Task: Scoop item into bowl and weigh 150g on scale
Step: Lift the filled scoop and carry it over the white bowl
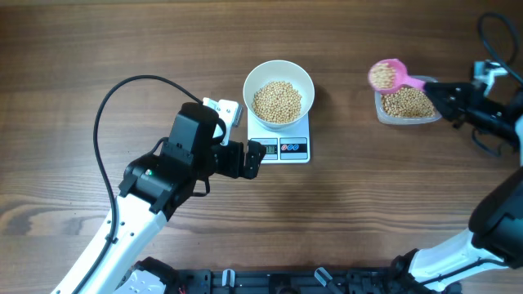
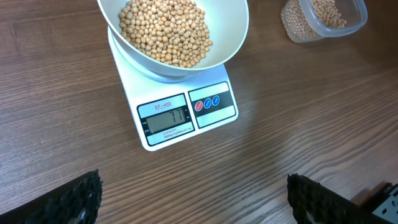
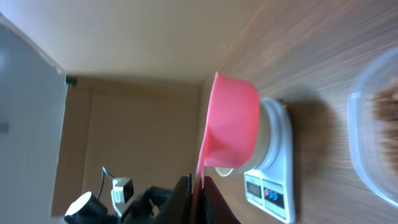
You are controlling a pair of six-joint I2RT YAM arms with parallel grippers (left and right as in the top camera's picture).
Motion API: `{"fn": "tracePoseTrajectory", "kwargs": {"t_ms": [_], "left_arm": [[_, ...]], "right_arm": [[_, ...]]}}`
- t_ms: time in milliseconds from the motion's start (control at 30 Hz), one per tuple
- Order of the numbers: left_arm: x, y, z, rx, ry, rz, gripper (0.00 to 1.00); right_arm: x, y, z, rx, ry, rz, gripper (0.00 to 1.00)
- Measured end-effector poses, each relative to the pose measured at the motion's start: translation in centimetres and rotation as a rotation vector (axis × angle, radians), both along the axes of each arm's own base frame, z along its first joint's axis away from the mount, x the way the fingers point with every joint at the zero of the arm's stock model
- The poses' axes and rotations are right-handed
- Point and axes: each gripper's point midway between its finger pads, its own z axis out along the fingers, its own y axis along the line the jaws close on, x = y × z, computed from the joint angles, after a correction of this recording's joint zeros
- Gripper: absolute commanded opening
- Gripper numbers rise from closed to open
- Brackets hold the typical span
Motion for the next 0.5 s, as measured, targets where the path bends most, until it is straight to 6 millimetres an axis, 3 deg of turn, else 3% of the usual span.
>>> {"fn": "tracePoseTrajectory", "kwargs": {"t_ms": [500], "left_arm": [[0.0, 0.0, 0.0, 0.000, 0.000, 0.000, 1.00]], "right_arm": [[1.9, 12.7, 1.7, 0.030, -0.101, 0.334, 0.04]]}}
